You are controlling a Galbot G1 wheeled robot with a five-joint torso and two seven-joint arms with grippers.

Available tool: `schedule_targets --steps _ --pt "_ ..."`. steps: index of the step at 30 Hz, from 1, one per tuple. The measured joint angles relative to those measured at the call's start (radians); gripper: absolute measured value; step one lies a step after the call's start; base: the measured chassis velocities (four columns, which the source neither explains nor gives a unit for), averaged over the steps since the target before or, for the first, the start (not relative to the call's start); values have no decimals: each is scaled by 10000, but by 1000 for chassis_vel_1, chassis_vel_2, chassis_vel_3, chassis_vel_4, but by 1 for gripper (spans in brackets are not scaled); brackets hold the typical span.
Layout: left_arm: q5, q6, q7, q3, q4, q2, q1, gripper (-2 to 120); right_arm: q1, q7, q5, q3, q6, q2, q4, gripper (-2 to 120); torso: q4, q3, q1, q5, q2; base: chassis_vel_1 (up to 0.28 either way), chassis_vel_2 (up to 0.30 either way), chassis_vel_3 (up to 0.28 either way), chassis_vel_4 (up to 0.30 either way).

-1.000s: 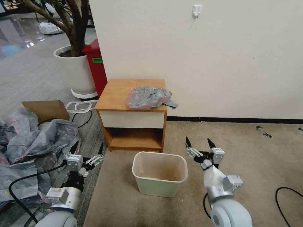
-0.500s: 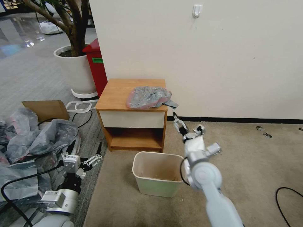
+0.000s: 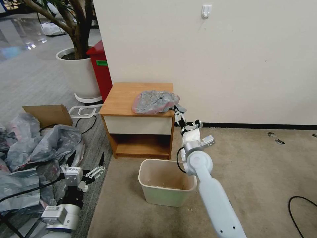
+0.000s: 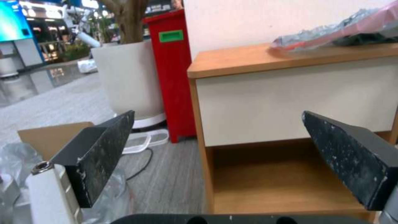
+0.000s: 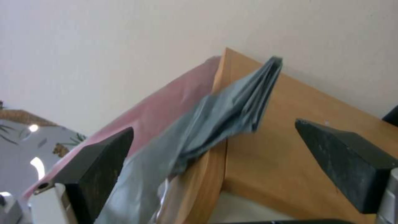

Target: Pick up the garbage bag from the table and place it over the trash can.

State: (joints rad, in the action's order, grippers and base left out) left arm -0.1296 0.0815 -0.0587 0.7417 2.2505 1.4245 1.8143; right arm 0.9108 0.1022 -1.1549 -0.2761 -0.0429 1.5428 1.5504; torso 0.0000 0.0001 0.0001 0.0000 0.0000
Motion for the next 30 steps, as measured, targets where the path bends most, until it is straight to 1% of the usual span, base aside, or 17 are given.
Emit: schedule_targets --steps 5,10,15,17,26,28,29,30 --pt "129 61 178 -15 -89 125 71 100 -440 -82 -22 -126 -90 71 -637 96 0 0 0 0 0 0 0 0 0" --pt "144 93 232 17 -131 114 83 100 -679 -176 -44 -303 -165 118 -1026 96 0 0 0 0 0 0 0 0 0" --pt "148 95 247 12 -156 97 74 100 -787 -230 -67 -365 -171 180 -1216 95 0 -1 0 0 0 0 0 0 0" --pt "166 95 250 -13 -173 109 67 100 -801 -251 -82 -367 -169 251 -1271 92 -1 0 0 0 0 0 0 0 0" --pt "185 104 266 -40 -202 130 46 100 -788 -279 -83 -382 -162 418 -1248 89 0 -1 -1 0 0 0 0 0 0" --pt "188 110 273 -49 -203 139 46 100 -782 -289 -70 -396 -166 427 -1243 79 0 -1 -1 0 0 0 0 0 0" --pt "191 113 275 -55 -206 143 45 100 -776 -293 -62 -401 -169 430 -1241 76 0 0 -1 0 0 0 0 0 0" --pt "191 113 275 -55 -206 143 45 100 -776 -293 -62 -401 -169 430 -1241 76 0 0 -1 0 0 0 0 0 0"
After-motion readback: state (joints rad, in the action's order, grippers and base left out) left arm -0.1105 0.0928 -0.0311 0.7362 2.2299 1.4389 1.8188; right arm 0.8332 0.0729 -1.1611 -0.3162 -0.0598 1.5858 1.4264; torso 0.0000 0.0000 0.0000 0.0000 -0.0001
